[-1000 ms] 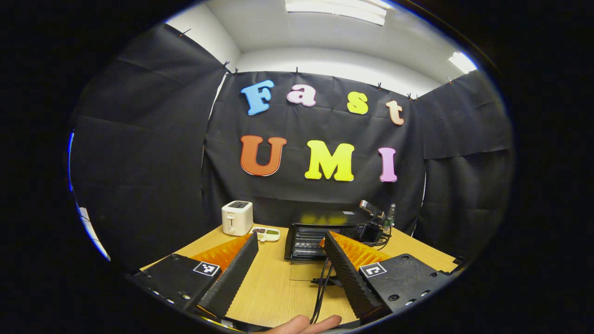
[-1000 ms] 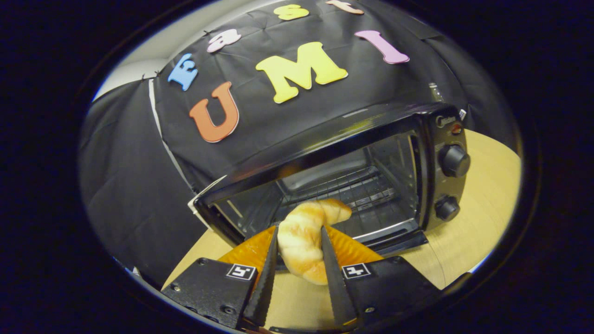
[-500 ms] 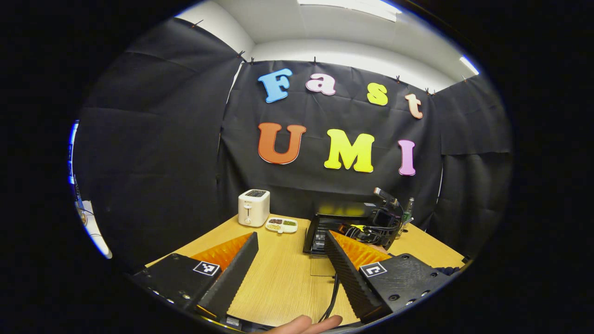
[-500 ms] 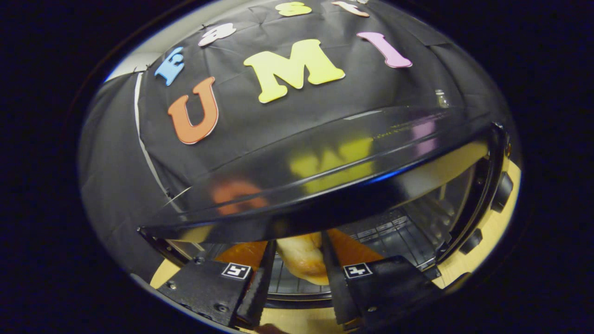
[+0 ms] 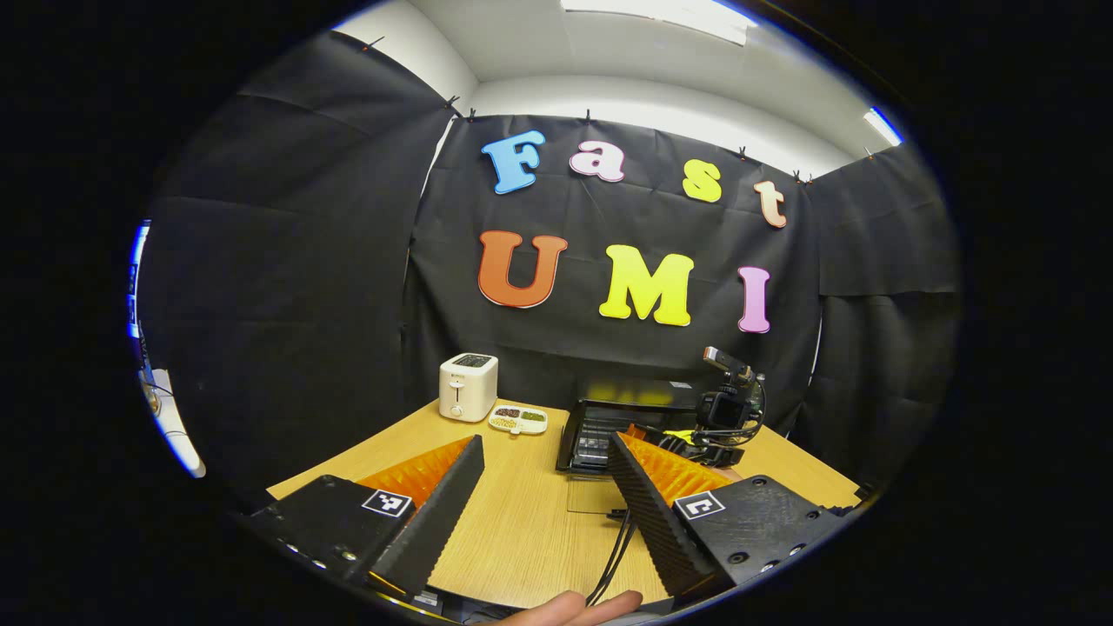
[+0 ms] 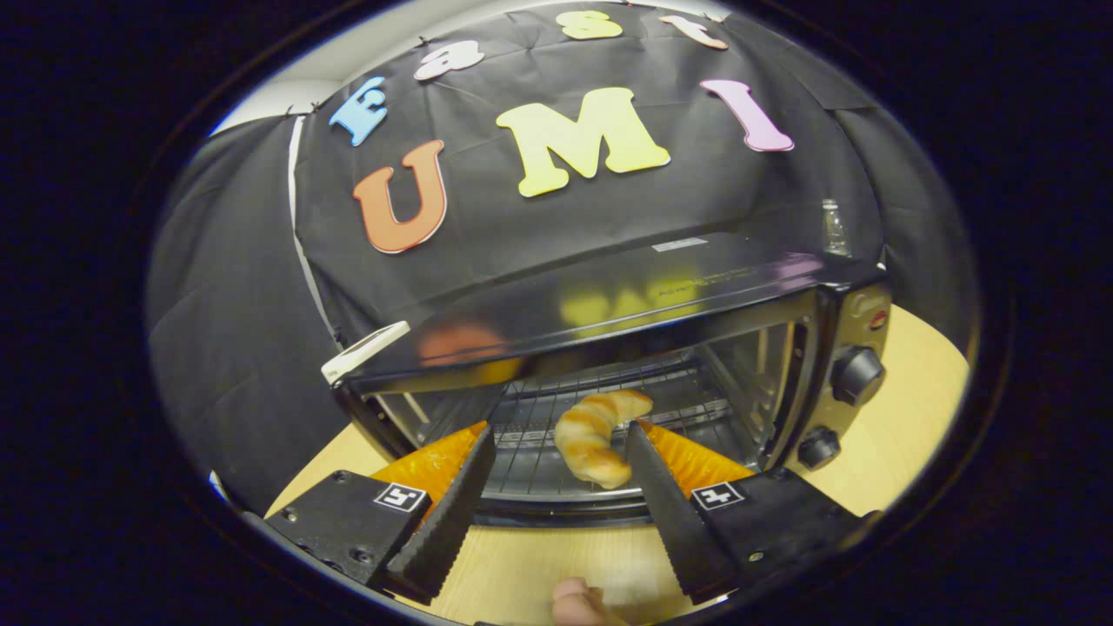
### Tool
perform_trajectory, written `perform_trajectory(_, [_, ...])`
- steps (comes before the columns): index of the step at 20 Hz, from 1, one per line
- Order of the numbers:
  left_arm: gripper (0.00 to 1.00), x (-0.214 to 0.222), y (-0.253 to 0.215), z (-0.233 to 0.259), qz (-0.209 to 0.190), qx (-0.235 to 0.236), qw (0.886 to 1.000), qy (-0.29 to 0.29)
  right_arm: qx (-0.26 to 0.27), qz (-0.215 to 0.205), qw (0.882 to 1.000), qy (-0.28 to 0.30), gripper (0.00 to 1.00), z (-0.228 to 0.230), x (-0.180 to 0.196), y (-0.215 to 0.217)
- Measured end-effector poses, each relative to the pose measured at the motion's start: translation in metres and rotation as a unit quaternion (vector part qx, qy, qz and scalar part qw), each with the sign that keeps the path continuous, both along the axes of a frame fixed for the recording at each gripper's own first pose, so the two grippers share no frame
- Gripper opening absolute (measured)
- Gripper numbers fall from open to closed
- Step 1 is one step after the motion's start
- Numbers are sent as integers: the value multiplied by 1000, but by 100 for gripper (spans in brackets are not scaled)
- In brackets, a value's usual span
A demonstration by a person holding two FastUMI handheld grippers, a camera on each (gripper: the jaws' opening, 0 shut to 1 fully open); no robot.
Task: Open the electric oven with the left hand, put the food in, and close the electric oven.
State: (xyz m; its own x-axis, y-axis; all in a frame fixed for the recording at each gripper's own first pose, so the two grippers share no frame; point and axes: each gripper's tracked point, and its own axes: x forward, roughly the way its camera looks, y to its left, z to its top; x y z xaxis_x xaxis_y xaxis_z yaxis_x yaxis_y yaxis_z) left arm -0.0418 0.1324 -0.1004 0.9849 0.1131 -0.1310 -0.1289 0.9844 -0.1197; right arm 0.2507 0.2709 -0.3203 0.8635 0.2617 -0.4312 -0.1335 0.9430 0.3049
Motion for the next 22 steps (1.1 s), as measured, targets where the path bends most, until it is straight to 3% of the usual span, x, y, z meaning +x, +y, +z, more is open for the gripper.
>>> perform_trajectory(3, [94,-4,-4,-5,1,3,1000,7,43,15,999,-1,94,22,-39,-8])
perform_trajectory(6, [94,0,-14,-14,-4,-12,1000,16,54,36,998,-8,94,42,-72,-30])
perform_trajectory(10, [94,17,-39,-41,-25,-31,998,40,16,-6,998,-56,92,80,-99,-92])
perform_trajectory(13, [94,32,-78,-78,-70,-40,993,82,-2,-36,997,-68,93,107,-120,-133])
perform_trajectory(18, [94,58,-123,-128,-118,-9,982,149,5,-32,995,-99,93,164,-153,-175])
perform_trajectory(22, [94,73,-149,-170,-131,-26,972,194,-14,-45,993,-109,93,189,-191,-214])
